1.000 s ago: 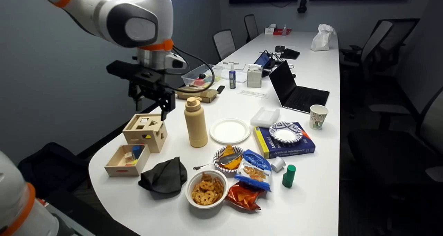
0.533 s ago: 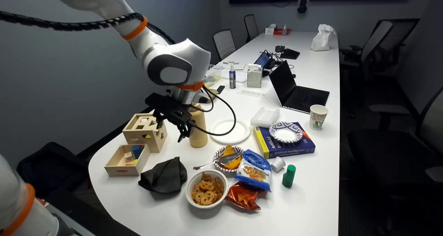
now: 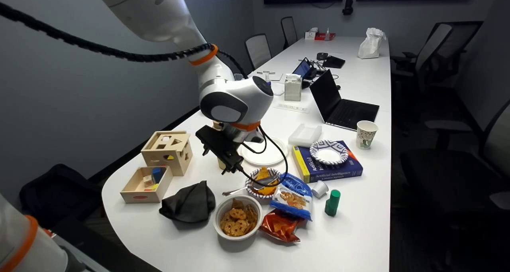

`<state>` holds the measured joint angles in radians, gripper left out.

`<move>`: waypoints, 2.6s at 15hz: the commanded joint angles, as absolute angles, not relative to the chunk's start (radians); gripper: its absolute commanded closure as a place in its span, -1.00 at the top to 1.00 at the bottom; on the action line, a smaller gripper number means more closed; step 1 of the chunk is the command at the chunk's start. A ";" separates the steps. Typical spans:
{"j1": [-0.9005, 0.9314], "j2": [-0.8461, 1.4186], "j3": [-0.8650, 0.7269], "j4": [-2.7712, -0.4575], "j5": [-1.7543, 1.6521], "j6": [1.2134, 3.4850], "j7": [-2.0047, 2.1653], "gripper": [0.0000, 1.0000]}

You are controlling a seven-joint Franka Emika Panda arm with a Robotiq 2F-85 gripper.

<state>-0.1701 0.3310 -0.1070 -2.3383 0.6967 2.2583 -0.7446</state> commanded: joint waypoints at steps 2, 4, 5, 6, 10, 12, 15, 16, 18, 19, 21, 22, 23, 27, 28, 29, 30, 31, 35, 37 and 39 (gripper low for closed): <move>-0.217 0.460 -0.070 -2.246 0.764 2.325 -0.703 1.00; -0.226 0.498 -0.063 -2.228 0.770 2.358 -0.668 1.00; -0.231 0.515 -0.059 -2.220 0.770 2.374 -0.650 1.00; -0.234 0.530 -0.057 -2.214 0.768 2.389 -0.628 1.00; -0.262 0.585 -0.043 -2.183 0.760 2.415 -0.564 1.00; -0.275 0.598 -0.042 -2.179 0.754 2.422 -0.534 1.00; -0.281 0.612 -0.046 -2.174 0.737 2.435 -0.482 1.00; -0.283 0.616 -0.043 -2.172 0.736 2.437 -0.471 1.00; -0.280 0.622 -0.040 -2.166 0.732 2.442 -0.451 1.00; -0.275 0.626 -0.040 -2.161 0.726 2.445 -0.436 1.00; -0.268 0.636 -0.038 -2.151 0.710 2.446 -0.408 1.00; -0.266 0.643 -0.037 -2.143 0.703 2.443 -0.396 1.00; -0.262 0.653 -0.037 -2.136 0.693 2.441 -0.377 1.00; -0.258 0.678 -0.039 -2.121 0.652 2.438 -0.311 1.00; -0.261 0.682 -0.037 -2.118 0.643 2.436 -0.300 1.00; -0.263 0.685 -0.034 -2.115 0.637 2.434 -0.291 1.00; -0.267 0.690 -0.030 -2.110 0.630 2.429 -0.287 1.00; -0.268 0.693 -0.029 -2.106 0.622 2.428 -0.282 1.00; -0.280 0.695 -0.016 -2.098 0.609 2.422 -0.280 1.00; -0.285 0.692 -0.012 -2.102 0.613 2.425 -0.285 0.48; -0.289 0.690 -0.010 -2.105 0.616 2.425 -0.287 0.16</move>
<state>-0.2648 0.6832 -0.0280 -2.1185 0.6348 2.4313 -0.3036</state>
